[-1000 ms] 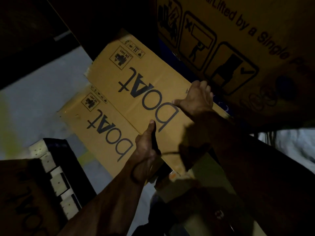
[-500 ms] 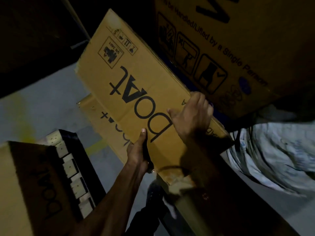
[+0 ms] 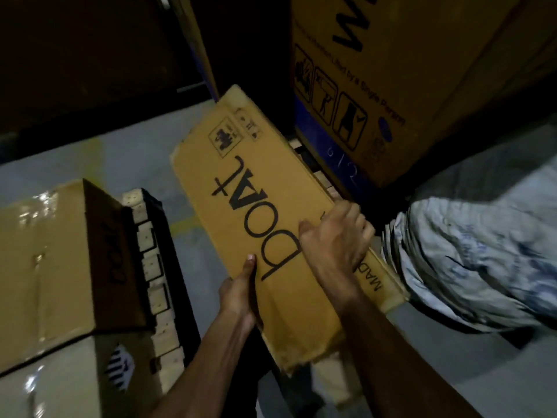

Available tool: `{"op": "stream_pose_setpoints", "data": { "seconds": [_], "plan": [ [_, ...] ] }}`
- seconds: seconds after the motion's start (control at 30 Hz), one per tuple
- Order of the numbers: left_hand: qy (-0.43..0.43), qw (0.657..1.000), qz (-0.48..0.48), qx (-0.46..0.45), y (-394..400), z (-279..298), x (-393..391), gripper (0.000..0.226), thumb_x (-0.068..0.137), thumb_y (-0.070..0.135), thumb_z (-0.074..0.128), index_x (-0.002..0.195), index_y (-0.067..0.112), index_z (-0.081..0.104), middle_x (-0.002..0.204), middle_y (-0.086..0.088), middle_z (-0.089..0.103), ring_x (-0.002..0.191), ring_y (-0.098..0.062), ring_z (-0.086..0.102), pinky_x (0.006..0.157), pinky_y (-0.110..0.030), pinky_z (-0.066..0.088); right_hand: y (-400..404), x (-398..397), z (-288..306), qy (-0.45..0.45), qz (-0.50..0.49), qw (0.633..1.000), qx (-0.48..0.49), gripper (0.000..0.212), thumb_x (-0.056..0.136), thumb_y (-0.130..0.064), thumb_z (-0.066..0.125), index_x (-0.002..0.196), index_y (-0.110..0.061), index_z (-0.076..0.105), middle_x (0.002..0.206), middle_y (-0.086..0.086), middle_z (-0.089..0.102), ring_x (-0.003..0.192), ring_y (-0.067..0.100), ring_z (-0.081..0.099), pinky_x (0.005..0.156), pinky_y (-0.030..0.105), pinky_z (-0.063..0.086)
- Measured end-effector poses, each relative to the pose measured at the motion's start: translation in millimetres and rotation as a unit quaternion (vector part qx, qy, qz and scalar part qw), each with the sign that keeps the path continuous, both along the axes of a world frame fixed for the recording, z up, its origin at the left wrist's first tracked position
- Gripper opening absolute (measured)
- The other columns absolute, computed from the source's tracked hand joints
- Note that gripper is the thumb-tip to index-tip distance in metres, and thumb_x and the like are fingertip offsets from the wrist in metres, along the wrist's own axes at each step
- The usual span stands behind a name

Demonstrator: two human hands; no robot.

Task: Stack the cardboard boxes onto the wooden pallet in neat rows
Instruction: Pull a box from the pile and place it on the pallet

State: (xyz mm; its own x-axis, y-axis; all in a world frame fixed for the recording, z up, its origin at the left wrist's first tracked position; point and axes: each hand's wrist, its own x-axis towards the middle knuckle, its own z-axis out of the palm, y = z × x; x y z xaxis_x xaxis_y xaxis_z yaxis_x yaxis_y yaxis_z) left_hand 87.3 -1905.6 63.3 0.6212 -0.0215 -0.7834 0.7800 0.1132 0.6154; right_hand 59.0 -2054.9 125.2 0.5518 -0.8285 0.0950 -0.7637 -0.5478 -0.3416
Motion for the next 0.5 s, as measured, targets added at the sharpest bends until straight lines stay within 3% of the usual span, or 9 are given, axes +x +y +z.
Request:
{"op": "stream_pose_setpoints", "data": {
  "seconds": [0.13,0.3,0.4,0.5],
  "plan": [
    [-0.056,0.996,-0.018,0.070,22.5,27.5,-33.3,0.041,0.075,0.040,0.086,0.103,0.015,0.070,0.105,-0.010,0.075,0.094,-0.034,0.071,0.089,-0.057,0.057,4.4,-35.5,10.9,0.001,-0.049,0.996,0.072,0.058,0.079,-0.053,0.066,0.116,-0.011,0.050,0.119,0.008,0.056,0.113,0.027,0.051,0.101,0.041,0.030],
    [-0.152,0.970,-0.063,0.177,29.6,42.5,-64.4,0.031,0.083,0.043,0.079,0.099,0.018,0.073,0.095,0.000,0.075,0.088,-0.025,0.070,0.087,-0.042,0.058,-0.5,-68.5,-2.2,0.006,-0.103,0.983,0.150,0.055,0.082,-0.052,0.061,0.115,-0.009,0.052,0.124,0.011,0.057,0.118,0.030,0.050,0.104,0.044,0.031],
    [-0.164,0.963,-0.087,0.196,19.0,14.3,-77.6,0.031,0.093,0.035,0.069,0.118,0.015,0.067,0.108,-0.002,0.072,0.099,-0.027,0.066,0.092,-0.041,0.055,-7.5,-84.0,-37.0,0.033,-0.097,0.975,0.199,0.059,0.085,-0.050,0.058,0.124,-0.006,0.048,0.132,0.015,0.053,0.124,0.033,0.047,0.106,0.046,0.032],
    [-0.114,0.945,-0.196,0.237,12.5,-33.4,-91.8,0.040,0.098,0.022,0.061,0.136,0.010,0.055,0.126,-0.011,0.066,0.115,-0.032,0.061,0.100,-0.041,0.051,-8.2,-108.3,-87.3,0.133,-0.041,0.949,0.284,0.080,0.091,-0.049,0.053,0.150,-0.006,0.021,0.155,0.017,0.030,0.141,0.036,0.029,0.114,0.048,0.025]
  ]
}}
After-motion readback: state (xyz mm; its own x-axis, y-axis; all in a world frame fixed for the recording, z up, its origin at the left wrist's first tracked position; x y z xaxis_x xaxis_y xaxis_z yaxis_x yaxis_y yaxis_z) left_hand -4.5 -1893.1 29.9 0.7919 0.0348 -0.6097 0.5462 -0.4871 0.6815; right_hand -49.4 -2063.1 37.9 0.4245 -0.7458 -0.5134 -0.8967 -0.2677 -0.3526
